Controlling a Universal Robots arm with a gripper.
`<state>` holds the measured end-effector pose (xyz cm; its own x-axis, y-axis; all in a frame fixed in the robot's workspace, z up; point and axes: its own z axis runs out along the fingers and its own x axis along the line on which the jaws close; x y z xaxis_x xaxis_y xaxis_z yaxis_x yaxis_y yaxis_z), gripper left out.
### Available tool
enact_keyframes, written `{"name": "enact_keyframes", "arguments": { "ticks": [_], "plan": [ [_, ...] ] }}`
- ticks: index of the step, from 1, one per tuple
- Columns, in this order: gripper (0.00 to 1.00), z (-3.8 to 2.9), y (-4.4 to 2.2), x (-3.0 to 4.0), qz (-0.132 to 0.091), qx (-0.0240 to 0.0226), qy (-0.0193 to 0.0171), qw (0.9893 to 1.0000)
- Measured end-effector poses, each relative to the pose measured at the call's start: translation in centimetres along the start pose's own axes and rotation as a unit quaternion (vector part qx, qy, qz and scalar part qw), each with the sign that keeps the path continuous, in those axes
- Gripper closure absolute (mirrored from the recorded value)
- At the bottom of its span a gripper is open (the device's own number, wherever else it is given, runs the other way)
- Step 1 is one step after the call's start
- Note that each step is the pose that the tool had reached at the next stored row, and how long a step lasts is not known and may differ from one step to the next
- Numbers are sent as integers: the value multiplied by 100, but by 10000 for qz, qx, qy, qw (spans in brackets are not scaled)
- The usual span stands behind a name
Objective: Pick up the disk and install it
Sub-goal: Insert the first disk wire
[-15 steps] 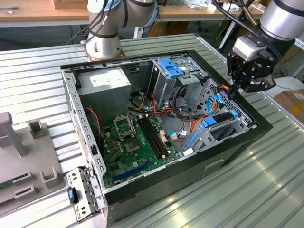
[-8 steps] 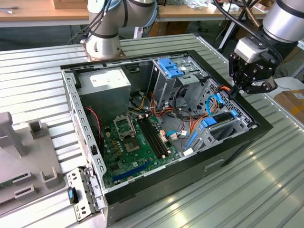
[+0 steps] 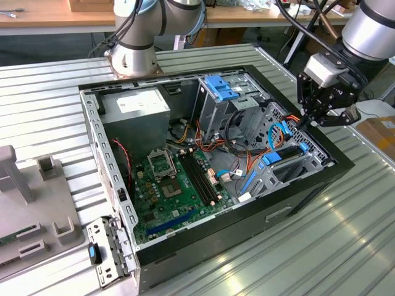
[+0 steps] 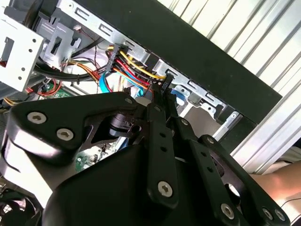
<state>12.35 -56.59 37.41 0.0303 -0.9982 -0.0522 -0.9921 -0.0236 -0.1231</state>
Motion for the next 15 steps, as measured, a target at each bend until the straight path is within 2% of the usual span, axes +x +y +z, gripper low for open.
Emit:
{"name": "enact_keyframes", "arguments": {
  "ticks": [5,7,8,11,15],
  "plan": [
    [84,-4,29,-1,1,0,-1,10000],
    [84,-8,77,0,1,1,-1,10000],
    [84,-12,125,-1,1,1,-2,10000],
    [84,-19,190,12,1,1,-2,10000],
    [84,-13,193,61,15,1,1,10000]
  ]
}}
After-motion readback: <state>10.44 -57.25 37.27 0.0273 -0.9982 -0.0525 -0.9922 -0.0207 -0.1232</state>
